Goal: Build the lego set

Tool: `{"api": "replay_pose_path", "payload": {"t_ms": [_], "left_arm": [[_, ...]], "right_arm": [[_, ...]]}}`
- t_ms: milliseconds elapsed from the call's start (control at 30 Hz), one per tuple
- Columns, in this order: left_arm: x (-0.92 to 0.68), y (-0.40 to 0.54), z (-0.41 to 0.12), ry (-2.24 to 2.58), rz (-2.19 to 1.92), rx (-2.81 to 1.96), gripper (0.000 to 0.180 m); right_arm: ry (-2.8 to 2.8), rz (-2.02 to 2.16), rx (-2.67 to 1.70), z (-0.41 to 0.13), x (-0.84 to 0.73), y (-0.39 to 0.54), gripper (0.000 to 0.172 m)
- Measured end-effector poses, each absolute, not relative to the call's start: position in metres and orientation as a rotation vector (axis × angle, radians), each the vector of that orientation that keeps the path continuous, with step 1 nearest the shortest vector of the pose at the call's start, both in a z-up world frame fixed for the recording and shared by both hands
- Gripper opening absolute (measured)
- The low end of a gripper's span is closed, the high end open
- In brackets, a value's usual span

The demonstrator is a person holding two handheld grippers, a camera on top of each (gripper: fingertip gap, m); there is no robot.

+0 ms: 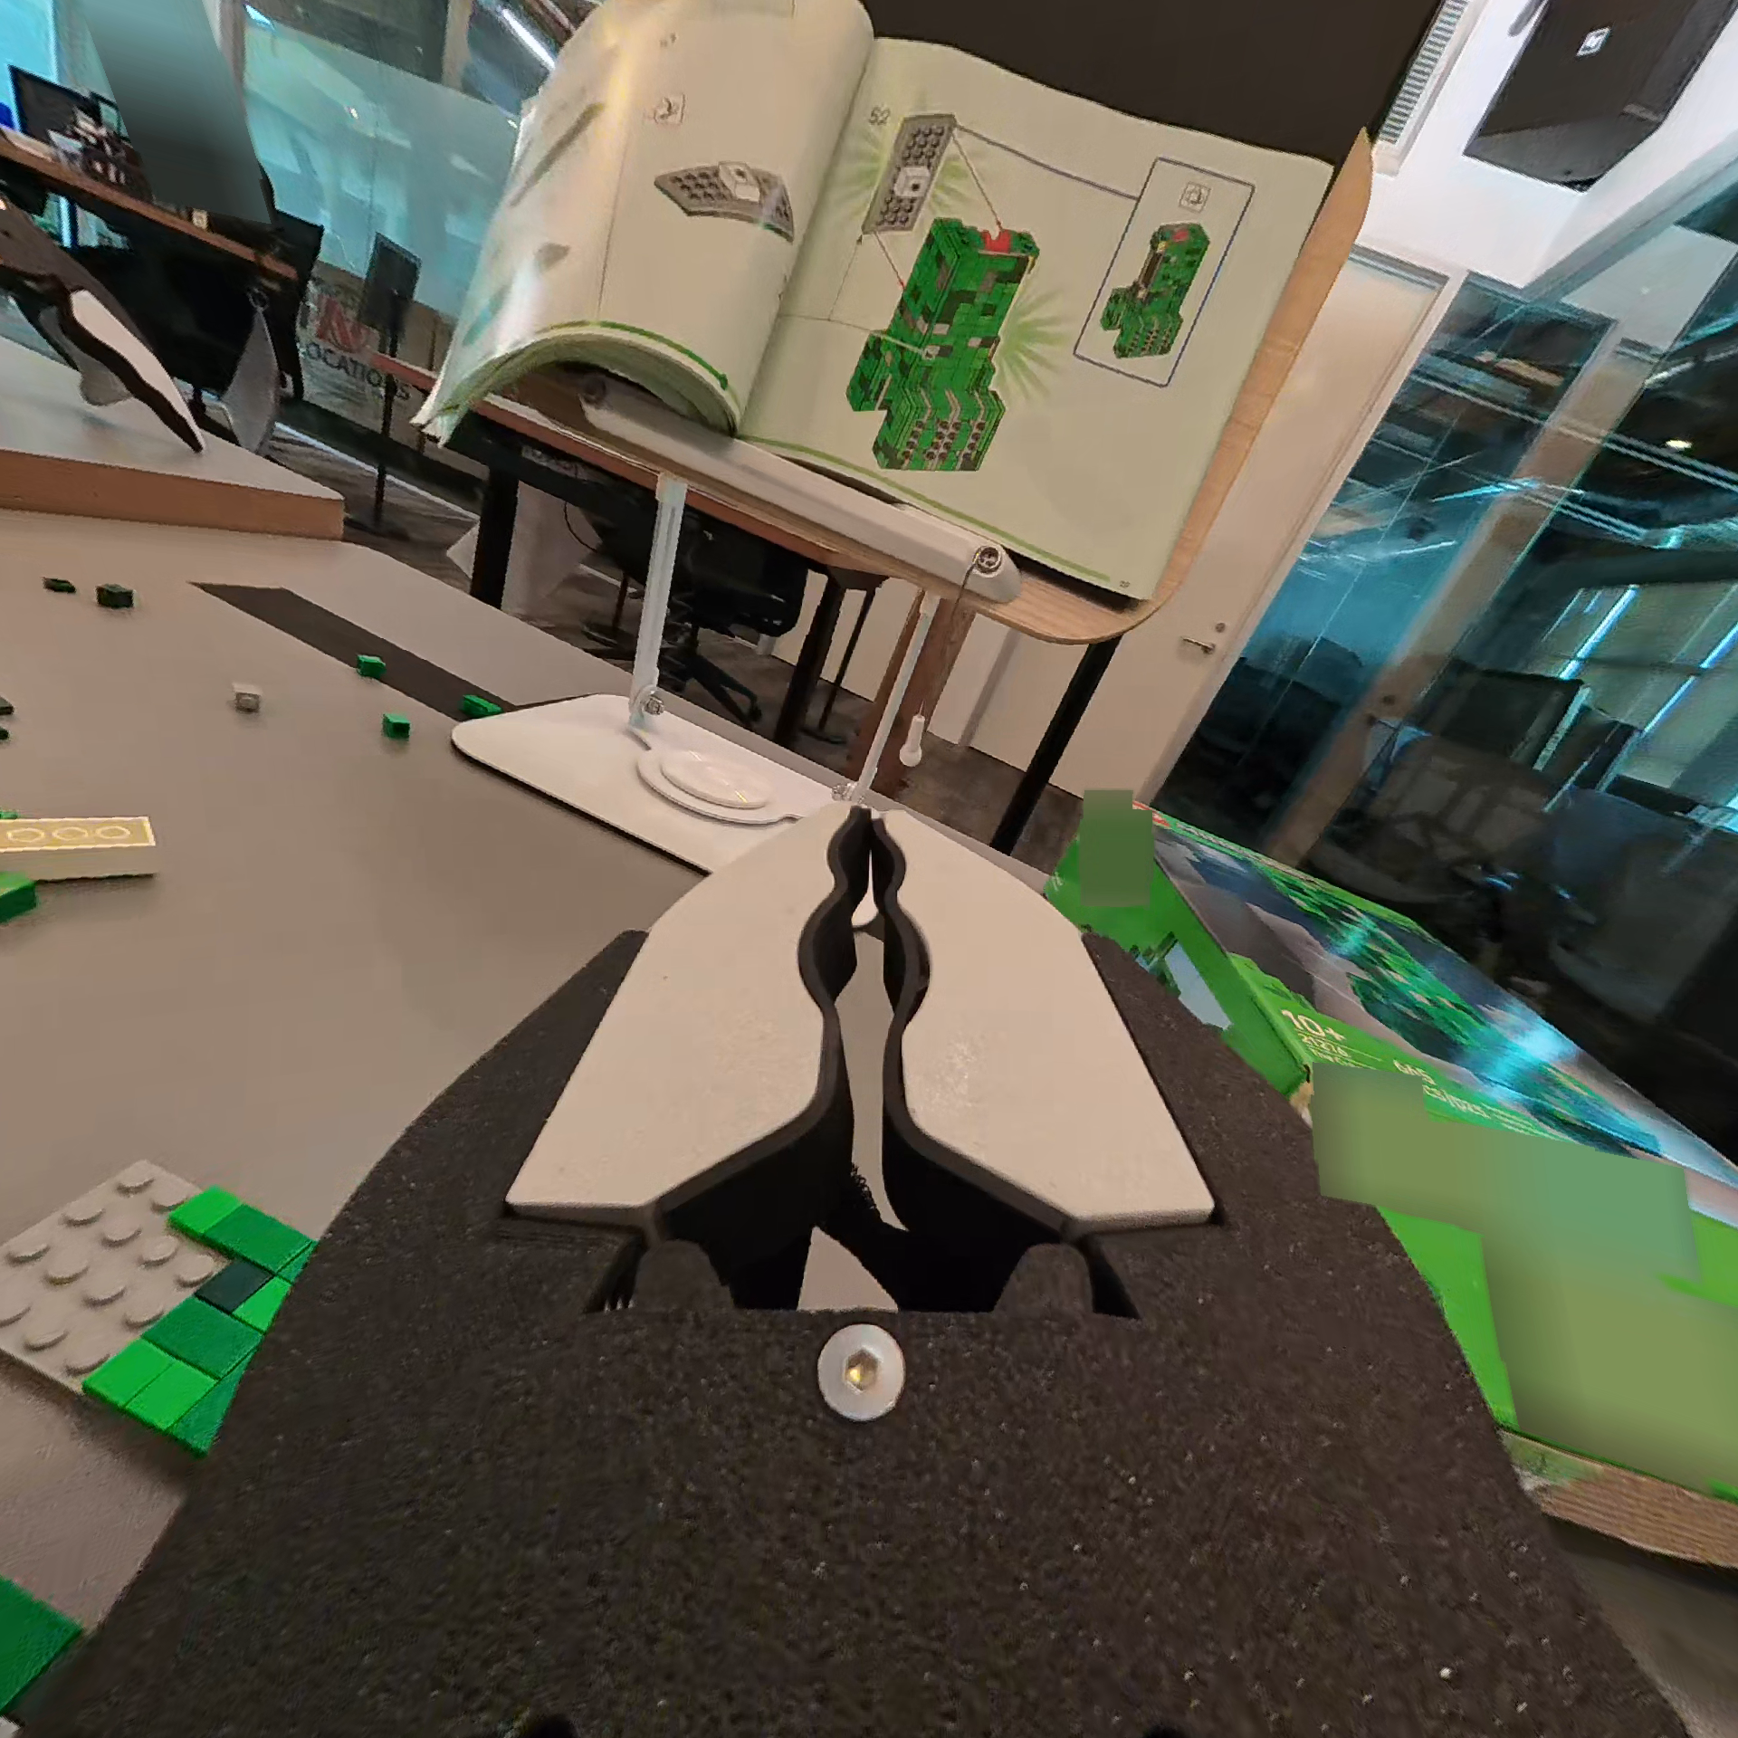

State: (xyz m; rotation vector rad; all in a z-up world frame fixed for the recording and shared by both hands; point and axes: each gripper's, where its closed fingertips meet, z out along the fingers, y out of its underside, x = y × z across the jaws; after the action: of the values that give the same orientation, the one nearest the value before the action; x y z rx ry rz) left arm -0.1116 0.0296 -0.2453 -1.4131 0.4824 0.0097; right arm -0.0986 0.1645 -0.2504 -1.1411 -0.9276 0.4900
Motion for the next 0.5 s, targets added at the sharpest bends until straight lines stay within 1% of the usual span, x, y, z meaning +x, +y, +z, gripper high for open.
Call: {"api": "replay_pose_path", "payload": {"t_ms": [367,500], "left_arm": [[-0.107,0.031,-0.246,0.519,0.032,-1.41,0.0],[-0.151,0.028,-0.232,0.284,0.123,-1.392,0.0]], "right_arm": [[-1.002,0.509,-1.098,-0.25,-0.108,0.15,0.0],[-1.021,0.465,-1.078,-0.251,-0.109,0.148,0.0]]}}
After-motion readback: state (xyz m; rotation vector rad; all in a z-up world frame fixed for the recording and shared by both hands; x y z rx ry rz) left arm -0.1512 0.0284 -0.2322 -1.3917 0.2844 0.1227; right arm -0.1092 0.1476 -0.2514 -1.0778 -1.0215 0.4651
